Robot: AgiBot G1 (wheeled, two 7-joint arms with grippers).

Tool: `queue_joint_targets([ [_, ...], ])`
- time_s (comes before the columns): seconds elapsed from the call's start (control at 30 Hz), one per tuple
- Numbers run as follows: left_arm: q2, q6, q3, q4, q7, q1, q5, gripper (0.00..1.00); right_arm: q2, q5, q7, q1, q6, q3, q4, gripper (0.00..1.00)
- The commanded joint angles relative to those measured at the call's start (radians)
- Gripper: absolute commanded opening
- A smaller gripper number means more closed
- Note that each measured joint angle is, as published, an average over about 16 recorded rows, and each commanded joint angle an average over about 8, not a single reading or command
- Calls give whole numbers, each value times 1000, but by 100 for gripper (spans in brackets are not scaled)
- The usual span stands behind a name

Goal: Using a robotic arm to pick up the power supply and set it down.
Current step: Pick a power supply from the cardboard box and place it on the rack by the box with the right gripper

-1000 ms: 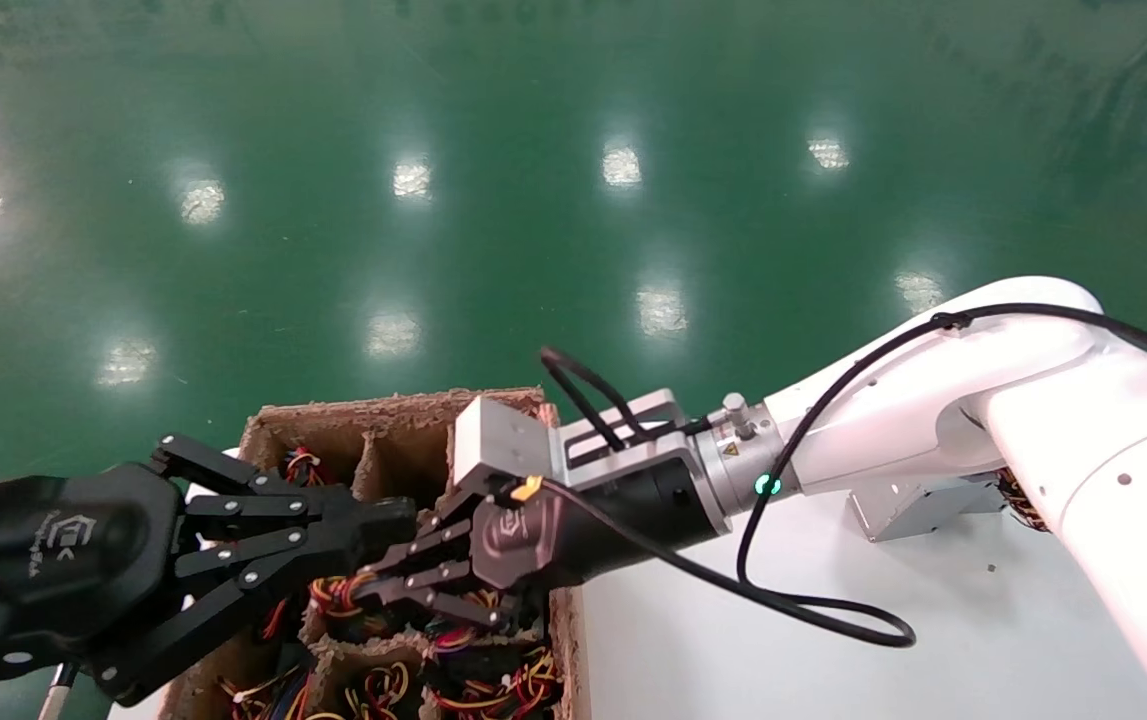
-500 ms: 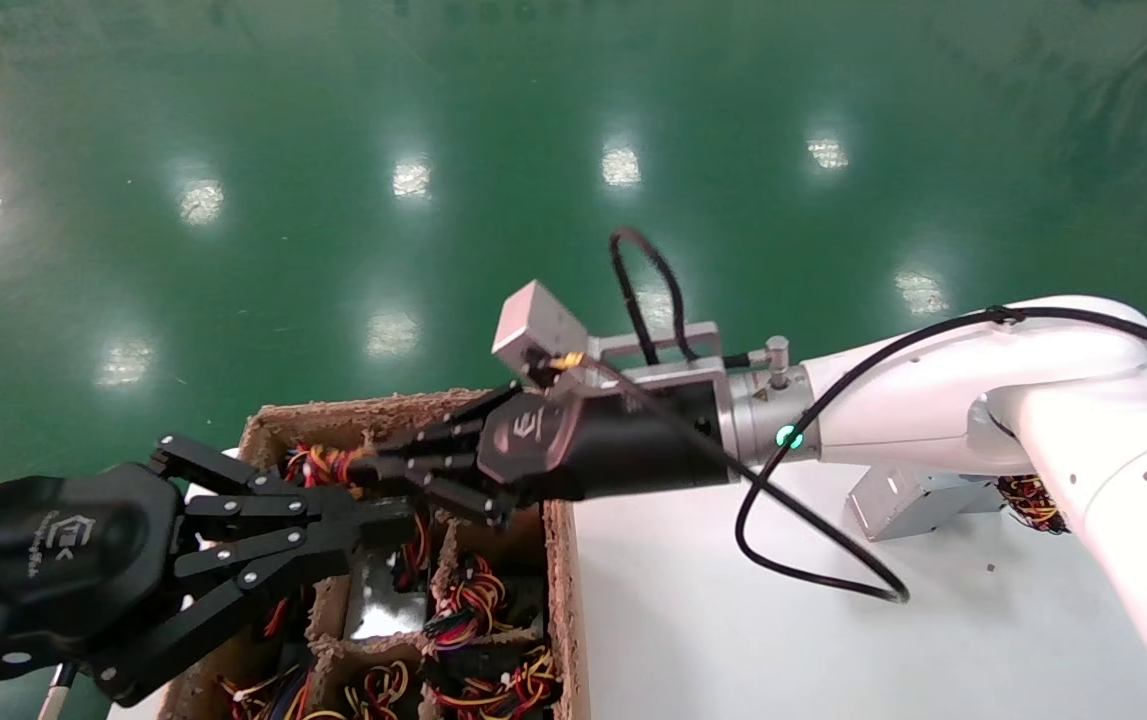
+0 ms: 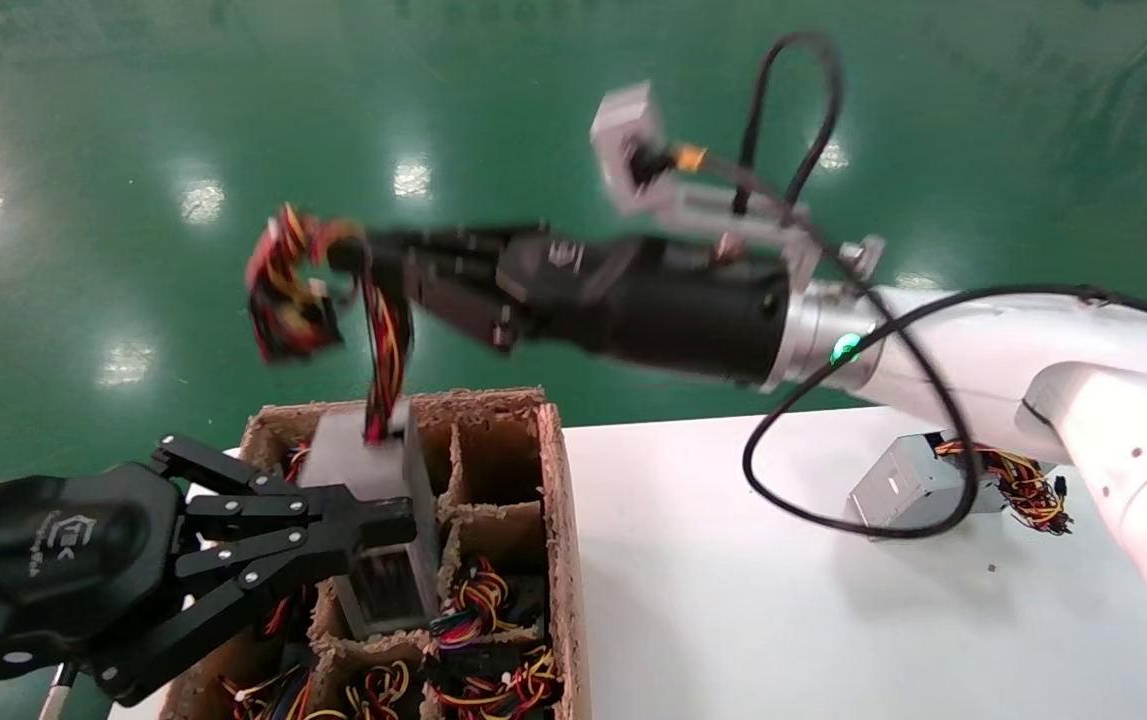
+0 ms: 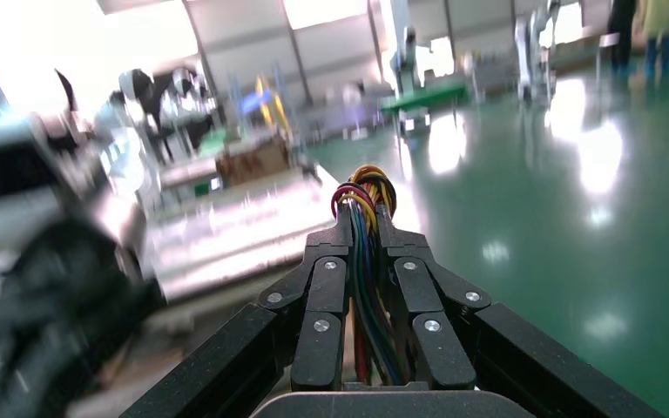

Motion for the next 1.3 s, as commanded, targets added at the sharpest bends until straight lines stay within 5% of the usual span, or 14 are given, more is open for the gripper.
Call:
queue_joint_targets([
  [0.03,0,0,0,0,0,0,0,0,5,31,11,0,-4,18,12,0],
  [0.73,0,0,0,0,0,0,0,0,50,145,-94,96,33,92,-64,0],
  [1.3,0,0,0,0,0,0,0,0,265,160,-118,24,9,104,-132,0],
])
